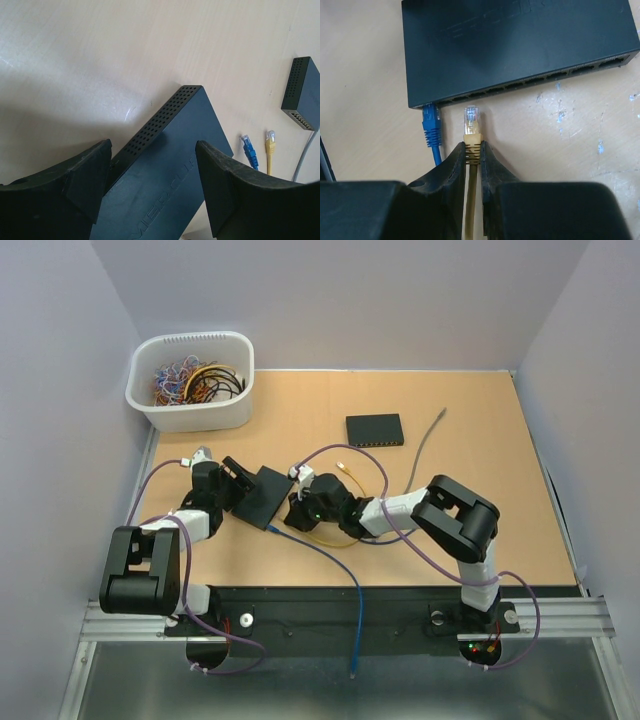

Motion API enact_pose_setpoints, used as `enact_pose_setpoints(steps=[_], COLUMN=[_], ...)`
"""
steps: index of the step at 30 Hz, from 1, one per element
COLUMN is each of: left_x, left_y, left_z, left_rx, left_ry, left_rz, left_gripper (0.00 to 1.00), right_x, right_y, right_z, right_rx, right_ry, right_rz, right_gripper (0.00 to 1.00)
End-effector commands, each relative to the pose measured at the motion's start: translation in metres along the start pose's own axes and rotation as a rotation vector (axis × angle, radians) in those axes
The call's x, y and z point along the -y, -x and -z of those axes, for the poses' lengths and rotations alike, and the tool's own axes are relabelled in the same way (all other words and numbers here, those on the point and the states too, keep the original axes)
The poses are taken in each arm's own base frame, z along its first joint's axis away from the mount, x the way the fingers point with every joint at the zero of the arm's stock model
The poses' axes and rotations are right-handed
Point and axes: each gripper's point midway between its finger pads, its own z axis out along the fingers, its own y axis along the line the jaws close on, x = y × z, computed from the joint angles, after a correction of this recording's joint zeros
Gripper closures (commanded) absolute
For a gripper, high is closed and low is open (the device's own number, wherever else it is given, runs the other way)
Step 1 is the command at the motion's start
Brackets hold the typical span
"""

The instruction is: Insert the plug into the switch port

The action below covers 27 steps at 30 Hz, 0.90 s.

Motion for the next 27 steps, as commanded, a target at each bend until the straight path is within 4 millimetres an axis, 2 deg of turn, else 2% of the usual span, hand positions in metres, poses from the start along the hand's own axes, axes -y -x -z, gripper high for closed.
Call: enact_pose_setpoints(steps=[1,13,27], left_x=[0.004,0.006,0.008], left_y=[0.002,0.0,-0.002], left_z=[0.0,-0.002,-0.007], left_rx=[0.009,-0.01,-0.037], left_ry=[-0.034,-0.044,-0.048], left_rz=[-0.011,-0.029,-0.051], left_gripper=[0.22,0.23,0.26], right_x=[-0.008,-0.003,-0.007], right_y=[0.026,0.033,0.051], right_z=[-0.011,-0.018,-0.013], right_rx=[0.079,0.086,0.1], right_ry=[0.013,-0.016,-0.026], right_rz=[0.017,0.02,0.036], right_gripper=[1.0,1.0,1.0])
